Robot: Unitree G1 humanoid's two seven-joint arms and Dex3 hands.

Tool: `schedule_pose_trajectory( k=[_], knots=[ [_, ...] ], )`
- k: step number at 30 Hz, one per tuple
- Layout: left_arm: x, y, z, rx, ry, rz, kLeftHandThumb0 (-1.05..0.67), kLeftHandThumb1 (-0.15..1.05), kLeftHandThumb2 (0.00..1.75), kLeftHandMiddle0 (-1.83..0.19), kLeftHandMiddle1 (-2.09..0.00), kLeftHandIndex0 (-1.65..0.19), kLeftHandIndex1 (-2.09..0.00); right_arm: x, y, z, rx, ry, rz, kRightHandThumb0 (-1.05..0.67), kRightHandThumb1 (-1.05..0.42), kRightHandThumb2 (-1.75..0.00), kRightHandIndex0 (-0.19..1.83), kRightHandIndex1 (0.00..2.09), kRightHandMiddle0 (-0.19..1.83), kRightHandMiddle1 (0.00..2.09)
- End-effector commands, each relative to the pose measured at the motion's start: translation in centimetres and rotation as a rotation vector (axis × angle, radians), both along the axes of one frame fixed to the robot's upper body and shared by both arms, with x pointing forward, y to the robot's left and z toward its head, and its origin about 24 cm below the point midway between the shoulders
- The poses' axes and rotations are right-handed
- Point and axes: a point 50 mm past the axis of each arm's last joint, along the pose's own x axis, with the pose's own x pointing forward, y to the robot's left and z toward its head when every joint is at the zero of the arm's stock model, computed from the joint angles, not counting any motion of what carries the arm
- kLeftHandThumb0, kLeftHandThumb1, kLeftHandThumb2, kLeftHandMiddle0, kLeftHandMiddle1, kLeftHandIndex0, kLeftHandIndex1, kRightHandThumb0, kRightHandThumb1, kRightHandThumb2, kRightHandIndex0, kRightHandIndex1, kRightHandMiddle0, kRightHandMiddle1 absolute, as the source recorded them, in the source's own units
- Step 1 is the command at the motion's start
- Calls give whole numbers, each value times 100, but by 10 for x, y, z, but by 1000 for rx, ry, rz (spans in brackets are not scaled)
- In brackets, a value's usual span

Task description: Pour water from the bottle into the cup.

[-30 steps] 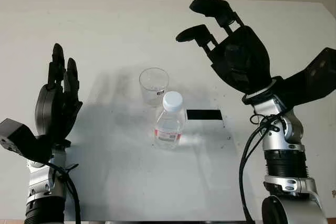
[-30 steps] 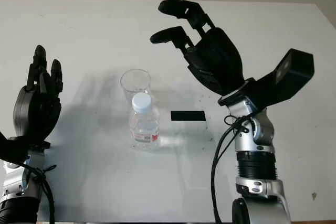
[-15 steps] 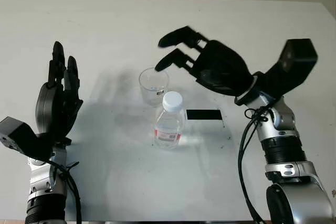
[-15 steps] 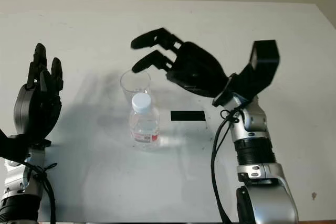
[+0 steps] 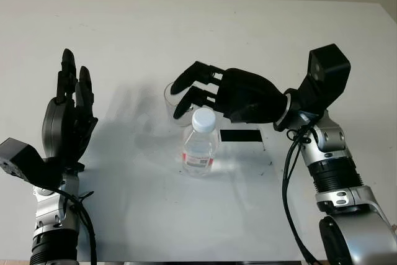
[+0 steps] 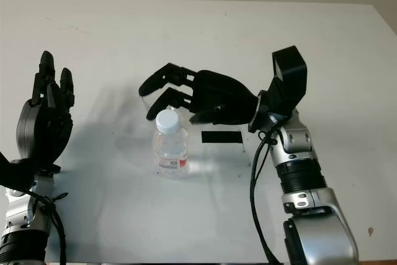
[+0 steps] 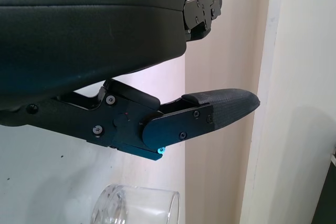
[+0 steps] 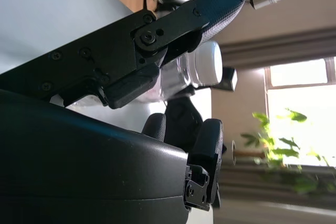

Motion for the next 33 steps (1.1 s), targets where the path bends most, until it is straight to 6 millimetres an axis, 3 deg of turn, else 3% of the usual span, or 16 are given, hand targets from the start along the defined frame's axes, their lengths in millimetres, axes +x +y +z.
schedule_pose_trajectory(
  k=[1,22,29,33],
  knots=[
    [-1,0,0,6,-7,4,-70,105,66,19,0,19,0,0,-2,-6,-42,23,30,-93,-86,-5,-11,152,-19,148],
    [-2,0,-1,8,-9,14,-70,105,65,19,0,19,0,-4,3,-23,-121,49,133,-89,-82,-5,-3,138,-19,144],
    [-3,0,-1,11,-12,16,-69,105,66,19,0,19,0,-8,8,-28,-178,29,114,-78,-78,-4,-2,139,-16,149],
    [-2,0,-1,3,-10,20,-69,105,65,19,0,19,0,-14,11,-28,-143,-65,30,-61,-77,-5,20,151,5,158]
  ],
)
